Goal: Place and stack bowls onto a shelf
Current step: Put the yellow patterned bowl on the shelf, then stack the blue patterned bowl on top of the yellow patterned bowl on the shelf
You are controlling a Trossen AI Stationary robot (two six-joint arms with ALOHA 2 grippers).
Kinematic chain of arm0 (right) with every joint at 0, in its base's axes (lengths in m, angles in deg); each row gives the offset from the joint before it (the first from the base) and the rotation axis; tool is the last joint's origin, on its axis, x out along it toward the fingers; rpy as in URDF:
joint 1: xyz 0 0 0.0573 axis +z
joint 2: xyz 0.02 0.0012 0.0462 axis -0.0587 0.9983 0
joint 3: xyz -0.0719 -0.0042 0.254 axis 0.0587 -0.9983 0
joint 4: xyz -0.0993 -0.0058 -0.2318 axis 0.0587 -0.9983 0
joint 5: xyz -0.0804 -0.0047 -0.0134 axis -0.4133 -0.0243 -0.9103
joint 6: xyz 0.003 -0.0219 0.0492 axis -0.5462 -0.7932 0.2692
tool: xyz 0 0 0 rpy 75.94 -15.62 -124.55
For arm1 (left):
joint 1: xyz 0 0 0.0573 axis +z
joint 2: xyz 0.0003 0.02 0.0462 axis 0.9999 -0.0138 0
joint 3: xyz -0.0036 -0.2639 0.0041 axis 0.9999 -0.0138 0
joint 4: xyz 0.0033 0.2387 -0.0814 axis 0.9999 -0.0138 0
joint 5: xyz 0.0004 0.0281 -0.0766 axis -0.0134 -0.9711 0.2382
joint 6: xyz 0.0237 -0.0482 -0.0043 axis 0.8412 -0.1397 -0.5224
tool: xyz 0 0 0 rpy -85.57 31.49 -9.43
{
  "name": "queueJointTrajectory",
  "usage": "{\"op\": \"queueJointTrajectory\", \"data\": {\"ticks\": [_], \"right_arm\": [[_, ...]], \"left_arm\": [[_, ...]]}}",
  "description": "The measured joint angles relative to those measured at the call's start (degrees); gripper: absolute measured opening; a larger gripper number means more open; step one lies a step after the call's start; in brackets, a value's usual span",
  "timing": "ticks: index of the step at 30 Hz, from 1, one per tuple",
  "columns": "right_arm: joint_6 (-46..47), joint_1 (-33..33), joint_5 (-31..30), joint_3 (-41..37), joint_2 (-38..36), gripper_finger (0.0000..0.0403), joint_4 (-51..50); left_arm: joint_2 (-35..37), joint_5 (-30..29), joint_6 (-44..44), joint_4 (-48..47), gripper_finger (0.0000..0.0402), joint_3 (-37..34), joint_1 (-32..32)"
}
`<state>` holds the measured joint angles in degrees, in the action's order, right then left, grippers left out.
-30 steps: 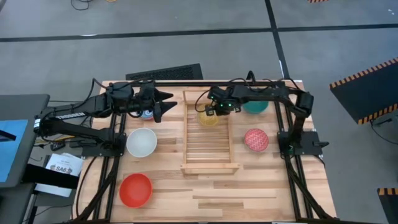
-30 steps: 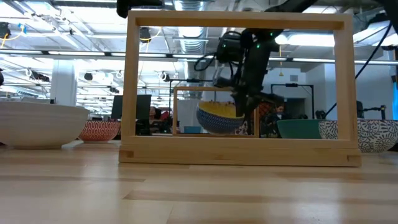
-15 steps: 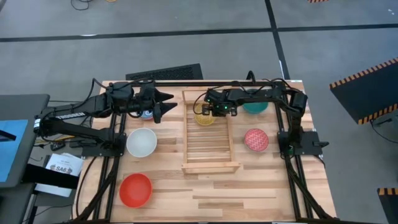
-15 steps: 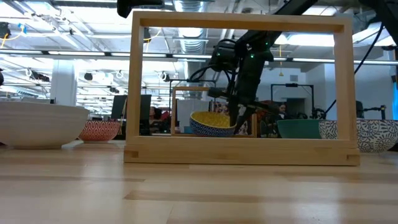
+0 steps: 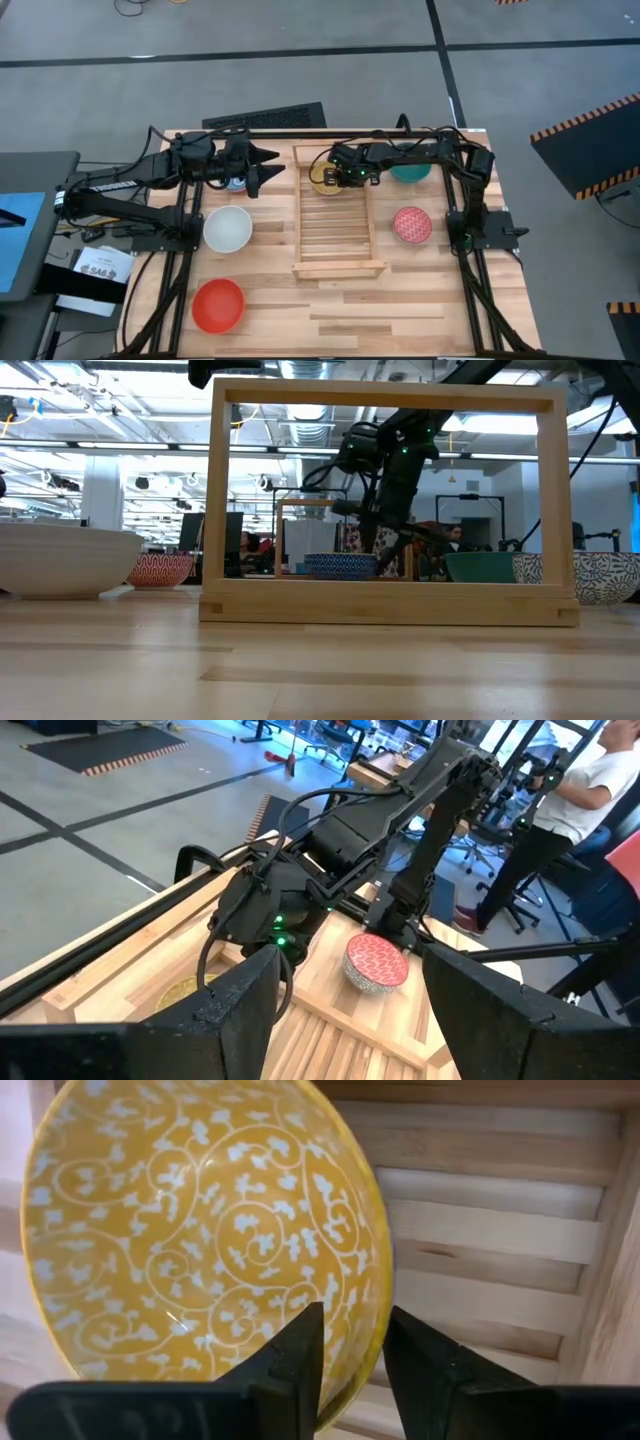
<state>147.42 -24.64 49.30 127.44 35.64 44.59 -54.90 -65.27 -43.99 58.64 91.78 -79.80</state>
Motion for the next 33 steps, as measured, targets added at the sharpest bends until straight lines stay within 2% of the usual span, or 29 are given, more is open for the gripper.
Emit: {"op": "queueJointTrajectory", "data": {"ticks": [12, 18, 22, 26, 29, 33], "right_arm": [[-6.0, -1.4, -4.8, -0.1, -6.6, 0.0124, -1.5], [-14.9, -0.8, -5.6, -0.1, -12.1, 0.0124, -4.7], [-22.1, 3.8, -8.4, -0.5, -18.3, 0.0124, -10.5], [-25.1, 10.4, -13.1, -4.4, -25.4, 0.0124, -14.1], [-21.9, 15.3, -14.9, -11.0, -31.6, 0.0124, -13.5], [-12.4, 22.1, -16.8, -21.0, -40.8, 0.0124, -9.1]], "left_arm": [[0.0, -0.5, 0.0, 0.0, 0.0231, 0.0, 0.0], [0.0, -0.5, 0.0, 0.0, 0.0231, 0.0, 0.0], [0.0, -0.5, 0.0, -0.4, 0.0231, 0.0, 0.0], [0.0, -1.0, -1.3, -1.1, 0.0231, 0.0, -0.3], [0.0, -1.1, -1.3, -1.7, 0.0231, 0.0, -1.3], [0.0, -1.6, -1.2, -0.9, 0.0231, -1.2, -3.5]]}}
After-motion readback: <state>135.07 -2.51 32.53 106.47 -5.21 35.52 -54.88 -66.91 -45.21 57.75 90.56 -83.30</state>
